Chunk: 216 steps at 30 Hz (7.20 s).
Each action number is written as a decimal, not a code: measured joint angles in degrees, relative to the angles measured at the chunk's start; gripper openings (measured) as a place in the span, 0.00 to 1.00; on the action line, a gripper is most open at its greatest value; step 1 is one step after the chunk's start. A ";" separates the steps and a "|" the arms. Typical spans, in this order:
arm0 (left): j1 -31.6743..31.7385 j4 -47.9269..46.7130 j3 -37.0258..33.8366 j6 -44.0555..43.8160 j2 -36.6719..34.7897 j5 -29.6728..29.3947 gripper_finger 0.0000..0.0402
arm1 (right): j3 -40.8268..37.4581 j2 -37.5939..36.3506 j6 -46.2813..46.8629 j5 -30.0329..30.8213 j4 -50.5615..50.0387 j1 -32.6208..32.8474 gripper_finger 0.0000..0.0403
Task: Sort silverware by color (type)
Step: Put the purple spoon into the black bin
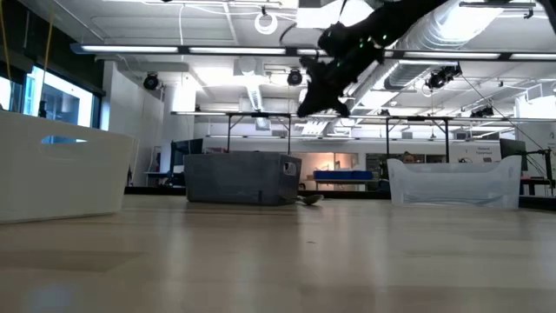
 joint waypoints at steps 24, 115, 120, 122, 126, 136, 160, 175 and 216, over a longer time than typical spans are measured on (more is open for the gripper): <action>0.00 -0.31 0.00 0.00 0.00 0.04 0.00 | -4.86 8.77 8.41 -2.81 -19.38 6.56 0.19; 0.04 -0.24 0.00 3.00 0.00 0.02 0.00 | -45.07 -5.76 97.52 32.66 37.14 30.98 0.24; 0.05 -0.26 0.00 3.01 0.00 0.02 0.00 | -45.07 -3.86 101.15 32.99 37.32 30.59 0.27; 0.04 -0.26 0.00 3.00 0.00 0.02 0.00 | -45.07 -2.97 101.87 33.63 37.88 30.59 0.27; 0.07 -0.26 0.00 3.02 0.00 0.02 0.00 | -45.06 -1.38 103.59 34.93 41.78 30.59 0.27; 0.07 -0.26 0.00 4.02 0.00 0.02 0.00 | -45.00 1.66 103.92 36.16 47.27 28.77 0.27; 0.07 -0.24 0.00 5.51 0.00 0.02 0.00 | -42.23 2.32 102.29 35.46 40.91 26.90 0.27; 0.07 -0.24 0.00 4.48 0.00 0.02 0.00 | -40.11 2.16 100.90 33.40 36.19 25.45 0.27; 0.07 -0.26 0.00 4.48 0.00 0.02 0.00 | -35.41 5.96 101.90 37.41 31.98 25.15 0.05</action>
